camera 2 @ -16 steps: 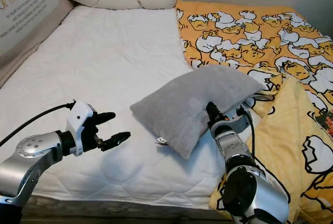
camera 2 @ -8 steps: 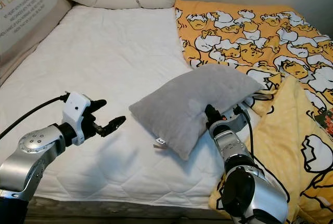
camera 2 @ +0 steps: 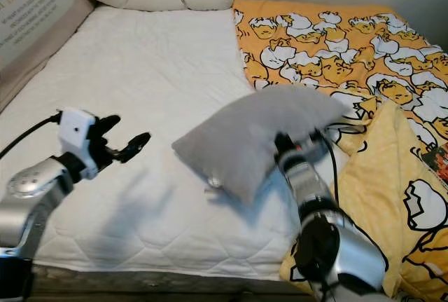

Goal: Clean up the room

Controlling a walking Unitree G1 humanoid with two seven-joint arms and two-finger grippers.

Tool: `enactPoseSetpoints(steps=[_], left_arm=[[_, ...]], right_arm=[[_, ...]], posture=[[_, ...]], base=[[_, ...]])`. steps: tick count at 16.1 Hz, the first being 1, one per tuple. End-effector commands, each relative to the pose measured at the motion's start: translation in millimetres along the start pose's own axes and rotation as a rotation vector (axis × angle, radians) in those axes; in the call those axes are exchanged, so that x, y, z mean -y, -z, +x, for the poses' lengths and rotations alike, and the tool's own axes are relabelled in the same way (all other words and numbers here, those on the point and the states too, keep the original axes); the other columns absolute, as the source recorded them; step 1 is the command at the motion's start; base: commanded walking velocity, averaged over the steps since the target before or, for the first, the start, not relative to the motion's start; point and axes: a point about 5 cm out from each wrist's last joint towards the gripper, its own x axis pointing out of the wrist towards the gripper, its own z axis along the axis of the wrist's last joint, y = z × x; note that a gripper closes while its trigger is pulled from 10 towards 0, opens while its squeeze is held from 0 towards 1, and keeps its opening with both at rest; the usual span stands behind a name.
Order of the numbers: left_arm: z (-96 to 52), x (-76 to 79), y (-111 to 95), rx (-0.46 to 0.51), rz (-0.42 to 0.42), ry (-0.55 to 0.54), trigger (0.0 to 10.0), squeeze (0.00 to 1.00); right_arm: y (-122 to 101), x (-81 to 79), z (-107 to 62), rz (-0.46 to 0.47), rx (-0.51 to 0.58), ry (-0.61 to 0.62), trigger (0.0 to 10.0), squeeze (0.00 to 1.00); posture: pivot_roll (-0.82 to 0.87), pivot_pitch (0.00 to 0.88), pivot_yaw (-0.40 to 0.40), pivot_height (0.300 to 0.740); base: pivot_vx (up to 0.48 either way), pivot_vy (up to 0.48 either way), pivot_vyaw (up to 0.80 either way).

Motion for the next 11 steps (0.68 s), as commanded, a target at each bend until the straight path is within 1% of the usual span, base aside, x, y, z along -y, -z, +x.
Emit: enactPoseSetpoints(steps=[1,2,3,4,5,6,8,9,10,11], left_arm=[[-7.8,-5.5,-4,0.003,-0.012,0.018,10.0,0.0],[-9.4,-7.0,-4,0.002,-0.011,0.02,10.0,0.0],[-11.0,-11.9,-4,-0.002,0.0,-0.01,10.0,0.0],[-13.1,-21.3,-6,-0.003,0.012,-0.072,10.0,0.0],[-14.9,-30.2,-11,0.017,0.004,-0.132,10.0,0.0],[-15.8,-33.6,-14,0.028,-0.007,-0.151,10.0,0.0],[-17.4,-41.7,-23,0.06,-0.032,-0.193,10.0,0.0],[-17.4,-45.5,-27,0.075,-0.044,-0.211,10.0,0.0],[-16.9,-48.7,-30,0.089,-0.059,-0.224,10.0,0.0],[-16.5,-50.2,-31,0.095,-0.065,-0.228,10.0,0.0]], right_arm=[[-6,-35.0,9.5,-0.083,-0.015,-0.124,0.0,0.0],[-7,-42.4,11.0,-0.098,-0.021,-0.15,0.0,0.0],[-7,-53.9,13.3,-0.113,-0.025,-0.187,0.0,0.0],[-10,-76.9,16.8,-0.12,-0.025,-0.258,0.0,0.0],[-14,-104.8,18.9,-0.121,-0.026,-0.354,0.0,0.0],[-16,-117.4,19.1,-0.119,-0.029,-0.399,0.0,0.0],[-22,-156.1,15.4,-0.075,-0.061,-0.573,0.0,0.0],[-26,-169.1,12.1,-0.018,-0.077,-0.644,0.0,0.0],[-31,-174.0,9.8,0.041,-0.088,-0.676,0.0,0.0],[-34,-174.3,9.0,0.064,-0.093,-0.681,0.0,0.0]], posture=[[0.03,0.0,-0.038,0.74],[0.03,0.0,-0.038,0.74],[0.03,0.0,-0.041,0.74],[0.04,0.0,-0.047,0.74],[0.04,0.0,-0.055,0.74],[0.05,0.0,-0.057,0.74],[0.05,0.0,-0.061,0.74],[0.04,0.0,-0.058,0.74],[0.04,0.0,-0.055,0.74],[0.04,0.0,-0.053,0.74]], base=[[0.0,0.0,0.0],[0.0,0.0,0.0],[0.0,0.0,0.0],[0.0,0.0,0.0],[0.0,0.0,0.0],[0.0,0.0,0.0],[0.0,0.0,0.0],[0.0,0.0,0.0],[0.0,0.0,0.0],[0.0,0.0,0.0]])
